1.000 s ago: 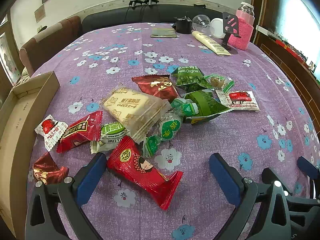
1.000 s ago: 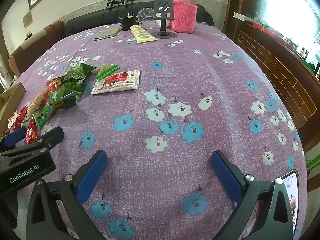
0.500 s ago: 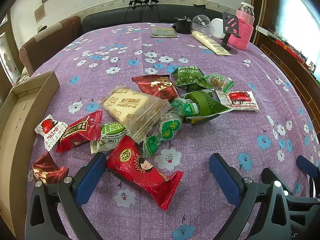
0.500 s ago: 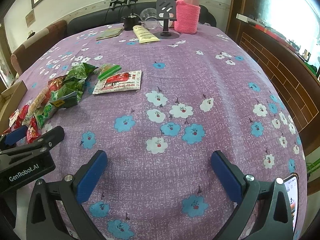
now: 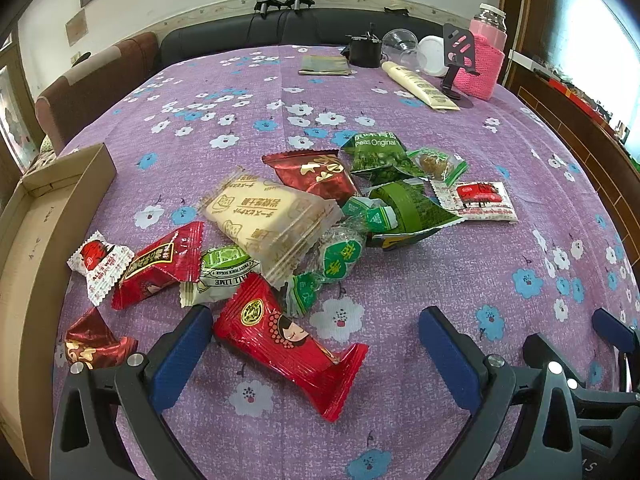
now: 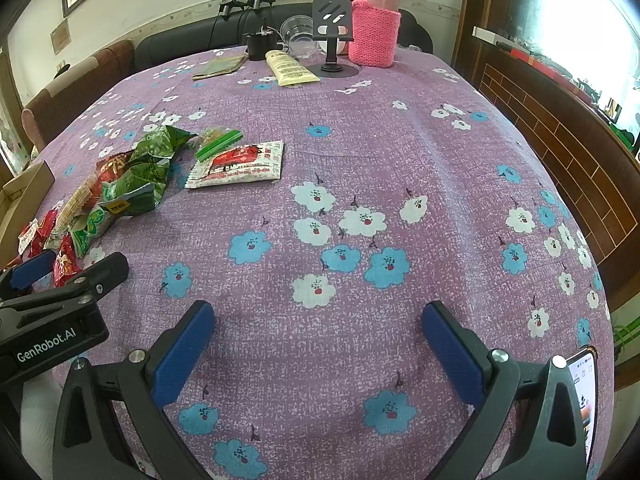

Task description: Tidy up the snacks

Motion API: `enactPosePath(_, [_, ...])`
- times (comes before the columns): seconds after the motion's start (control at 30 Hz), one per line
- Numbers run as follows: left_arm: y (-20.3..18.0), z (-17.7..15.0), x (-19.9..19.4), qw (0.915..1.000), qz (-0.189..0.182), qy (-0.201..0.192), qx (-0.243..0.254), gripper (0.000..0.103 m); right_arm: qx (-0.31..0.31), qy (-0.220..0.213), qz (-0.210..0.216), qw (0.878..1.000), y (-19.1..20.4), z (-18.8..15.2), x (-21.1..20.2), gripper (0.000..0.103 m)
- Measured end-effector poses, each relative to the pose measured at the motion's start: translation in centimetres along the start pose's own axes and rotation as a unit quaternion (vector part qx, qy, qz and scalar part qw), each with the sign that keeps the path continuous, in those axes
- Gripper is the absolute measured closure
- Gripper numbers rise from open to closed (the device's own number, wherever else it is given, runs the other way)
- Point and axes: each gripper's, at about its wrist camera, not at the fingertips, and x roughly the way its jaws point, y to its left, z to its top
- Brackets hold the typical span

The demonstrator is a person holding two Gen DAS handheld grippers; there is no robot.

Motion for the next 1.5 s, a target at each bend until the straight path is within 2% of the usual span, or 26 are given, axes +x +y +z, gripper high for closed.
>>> enactPosePath(1.17, [0.12, 0.05, 0.09, 1.0, 0.003, 0.001, -0.006, 0.0, 0.009, 0.003, -0.003, 1.0, 0.01, -0.08, 0.02, 0.0])
enactPosePath(1.5, [0.61, -0.41, -0.56, 0.9983, -0.024, 0.043, 0.033, 0.002, 0.013, 0.027, -0.004, 1.0, 0.26, -0.51, -0.36, 0.0])
